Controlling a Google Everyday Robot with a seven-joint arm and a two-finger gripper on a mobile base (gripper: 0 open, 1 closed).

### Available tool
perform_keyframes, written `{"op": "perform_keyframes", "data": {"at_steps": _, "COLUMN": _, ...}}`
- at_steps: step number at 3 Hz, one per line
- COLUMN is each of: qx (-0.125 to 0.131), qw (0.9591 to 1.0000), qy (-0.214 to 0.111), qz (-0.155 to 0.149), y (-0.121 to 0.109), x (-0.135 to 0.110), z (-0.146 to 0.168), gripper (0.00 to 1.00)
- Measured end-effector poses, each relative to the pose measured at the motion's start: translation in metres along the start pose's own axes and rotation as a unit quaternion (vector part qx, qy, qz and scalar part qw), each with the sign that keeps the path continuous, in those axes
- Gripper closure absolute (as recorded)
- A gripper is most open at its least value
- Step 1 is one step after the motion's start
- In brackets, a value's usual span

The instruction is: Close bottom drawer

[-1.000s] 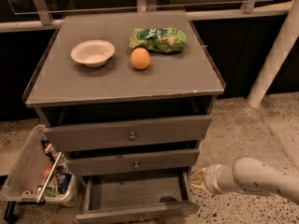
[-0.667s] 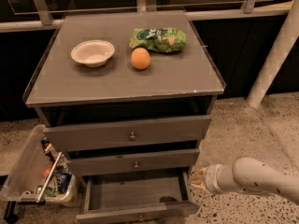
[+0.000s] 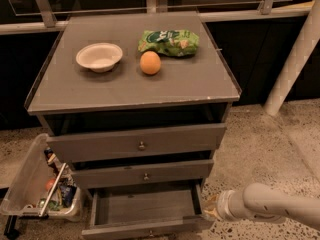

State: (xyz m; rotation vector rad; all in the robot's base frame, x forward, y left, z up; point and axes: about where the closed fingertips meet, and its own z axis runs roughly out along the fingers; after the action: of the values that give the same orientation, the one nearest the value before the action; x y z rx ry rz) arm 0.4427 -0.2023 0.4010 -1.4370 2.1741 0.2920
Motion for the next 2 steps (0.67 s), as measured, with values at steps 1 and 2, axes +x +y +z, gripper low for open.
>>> {"op": "perform_keyframes", "data": {"at_steps": 1, "qx": -0.02, "qw": 0.9995, "qy": -0.019, "qz": 0.015, "y": 0.021, "x": 0.024, "z": 0.033, "gripper": 1.0}}
{"op": "perform_keyframes", "data": {"at_steps": 2, "qx": -0.041, "qw": 0.9966, "qy": -0.069, "qz": 0.018, "y": 0.042, "x": 0.039, "z": 0.065, "gripper": 1.0}}
